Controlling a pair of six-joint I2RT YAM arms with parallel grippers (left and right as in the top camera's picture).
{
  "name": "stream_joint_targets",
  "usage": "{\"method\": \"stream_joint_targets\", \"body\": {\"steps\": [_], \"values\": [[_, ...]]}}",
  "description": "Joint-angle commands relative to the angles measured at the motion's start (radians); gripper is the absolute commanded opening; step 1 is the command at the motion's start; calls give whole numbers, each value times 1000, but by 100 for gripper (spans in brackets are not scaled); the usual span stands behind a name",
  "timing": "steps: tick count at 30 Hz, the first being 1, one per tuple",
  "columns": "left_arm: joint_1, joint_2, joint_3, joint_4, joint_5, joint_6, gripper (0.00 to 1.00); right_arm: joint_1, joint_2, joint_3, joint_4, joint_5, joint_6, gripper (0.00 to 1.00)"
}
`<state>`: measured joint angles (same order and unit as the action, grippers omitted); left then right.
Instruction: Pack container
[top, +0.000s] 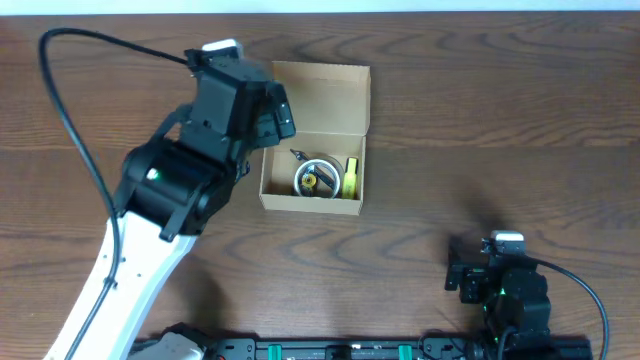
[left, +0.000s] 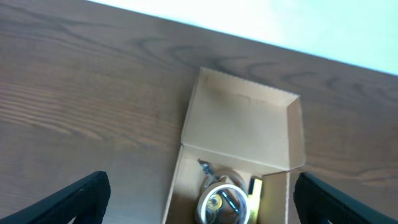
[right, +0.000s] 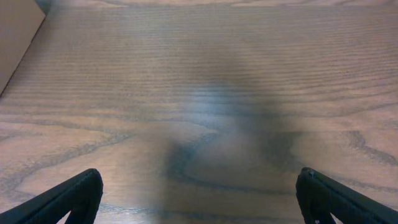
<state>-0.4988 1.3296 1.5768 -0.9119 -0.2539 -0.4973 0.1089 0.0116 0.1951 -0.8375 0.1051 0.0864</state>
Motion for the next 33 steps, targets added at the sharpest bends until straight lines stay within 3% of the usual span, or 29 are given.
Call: {"method": "stream_joint_targets", "body": {"steps": [1,15,20,22,23,27,31,33], "values": [[1,-16,25,2,29,-3,95,-5,-6,-9,0,2,-13,99],[1,-16,25,-30,-100,-3,96,-5,-6,-9,2,6,-15,99],[1,-15,25,-95,-96,-3,95,-5,-6,-9,105,47,0,99],[1,-16,25,-109,-93,-4,95,-5,-6,-8,169,7,71,99],[1,-16,25,-108,-88,-5,95,-5,-6,-8,214,-6,180,99],[1,-17,25,-88,-45,-6,95,-5,-6,-8,151,-5,411,99],[1,-17,25,-50,13,-8,95,-6,-6,-8,161,-46,413,99],[1,-17,25,-47,11,-8,95,-5,-6,-6,202,-120,341,99]]}}
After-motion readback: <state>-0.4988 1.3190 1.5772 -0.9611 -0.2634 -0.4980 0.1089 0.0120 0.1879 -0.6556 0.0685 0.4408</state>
